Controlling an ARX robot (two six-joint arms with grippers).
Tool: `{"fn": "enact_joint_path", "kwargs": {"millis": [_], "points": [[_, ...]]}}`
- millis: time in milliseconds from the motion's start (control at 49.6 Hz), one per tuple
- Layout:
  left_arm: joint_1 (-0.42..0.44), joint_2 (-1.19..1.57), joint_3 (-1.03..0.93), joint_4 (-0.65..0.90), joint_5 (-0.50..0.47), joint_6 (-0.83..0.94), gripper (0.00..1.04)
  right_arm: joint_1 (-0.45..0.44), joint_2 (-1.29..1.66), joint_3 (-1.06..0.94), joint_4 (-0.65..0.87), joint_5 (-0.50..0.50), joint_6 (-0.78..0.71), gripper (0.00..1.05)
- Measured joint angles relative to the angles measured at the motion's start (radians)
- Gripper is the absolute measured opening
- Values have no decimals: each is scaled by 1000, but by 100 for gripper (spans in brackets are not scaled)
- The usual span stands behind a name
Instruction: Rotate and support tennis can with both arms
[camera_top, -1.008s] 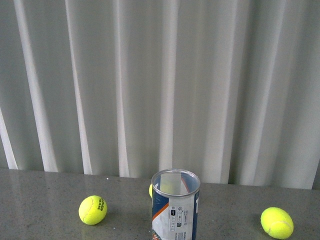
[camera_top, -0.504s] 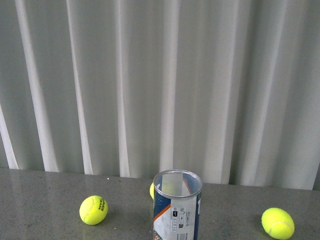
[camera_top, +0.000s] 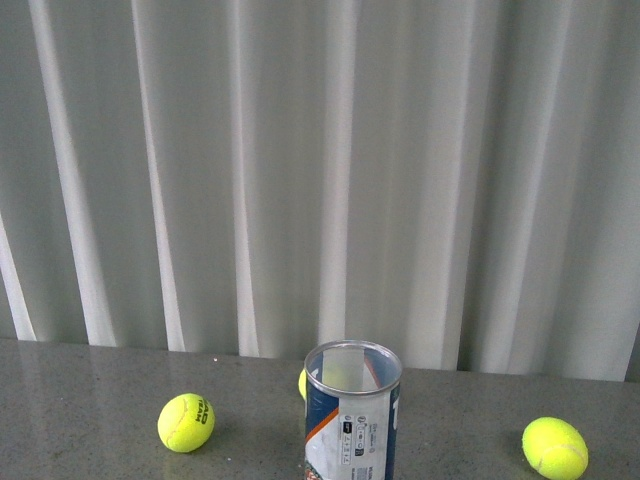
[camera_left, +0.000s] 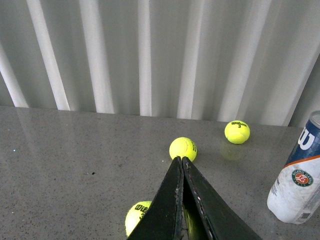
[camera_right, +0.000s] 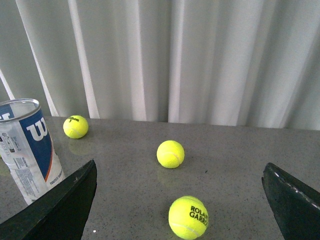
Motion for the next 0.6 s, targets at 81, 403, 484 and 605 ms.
{"fn": "enact_joint_path", "kwargs": {"millis": [81, 403, 484, 605], "points": [[0, -47, 0, -50, 0, 0, 4, 0, 0, 0, 0, 0, 0, 98], [0, -187, 0, -186, 0, 0, 4, 0, 0, 0, 0, 0, 0, 98], [0, -207, 0, -207, 0, 0, 4, 0, 0, 0, 0, 0, 0, 98], [0, -245, 0, -245, 0, 0, 4, 0, 0, 0, 0, 0, 0, 98]]}}
